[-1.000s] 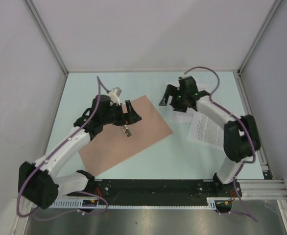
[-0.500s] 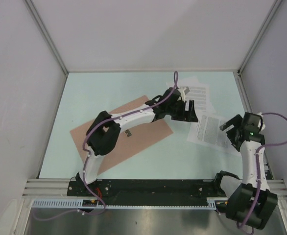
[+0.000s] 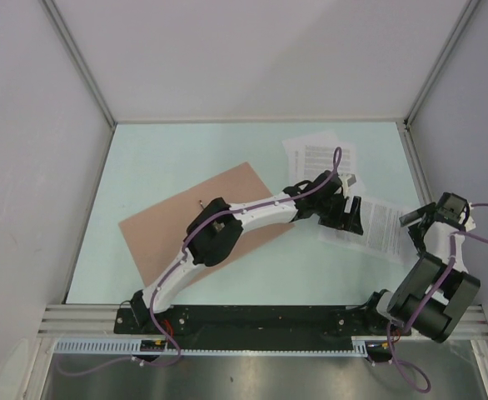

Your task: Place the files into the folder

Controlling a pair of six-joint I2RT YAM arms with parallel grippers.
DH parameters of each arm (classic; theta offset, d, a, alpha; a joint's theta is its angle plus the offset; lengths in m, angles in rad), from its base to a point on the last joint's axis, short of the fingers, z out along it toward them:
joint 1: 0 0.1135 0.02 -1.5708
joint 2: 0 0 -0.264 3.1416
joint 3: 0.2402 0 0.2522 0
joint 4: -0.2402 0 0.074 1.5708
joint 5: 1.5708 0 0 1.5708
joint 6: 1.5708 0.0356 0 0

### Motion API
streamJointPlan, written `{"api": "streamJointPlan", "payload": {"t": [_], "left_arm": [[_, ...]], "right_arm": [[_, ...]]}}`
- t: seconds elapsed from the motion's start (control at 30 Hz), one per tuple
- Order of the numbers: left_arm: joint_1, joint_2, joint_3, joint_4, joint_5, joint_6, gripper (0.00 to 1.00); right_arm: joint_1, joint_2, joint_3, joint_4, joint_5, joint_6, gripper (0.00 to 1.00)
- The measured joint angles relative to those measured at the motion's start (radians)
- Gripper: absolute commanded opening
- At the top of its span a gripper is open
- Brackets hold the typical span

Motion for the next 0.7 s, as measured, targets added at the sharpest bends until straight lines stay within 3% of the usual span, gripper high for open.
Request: {"api": "streamJointPlan", "payload": {"t": [0.47,0.7], "left_arm": [[0.02,0.011,0.171,-0.18,-0.019,0.106,0.91],[0.057,0.01,0.175,-0.266,-0.041,0.187,0.91]], "right_arm": [[0.027,0.193,0.021,0.083,0.033,-0.071,1.0],[0.194,0.147,0.011,0.03,-0.044,0.002,1.0]]}}
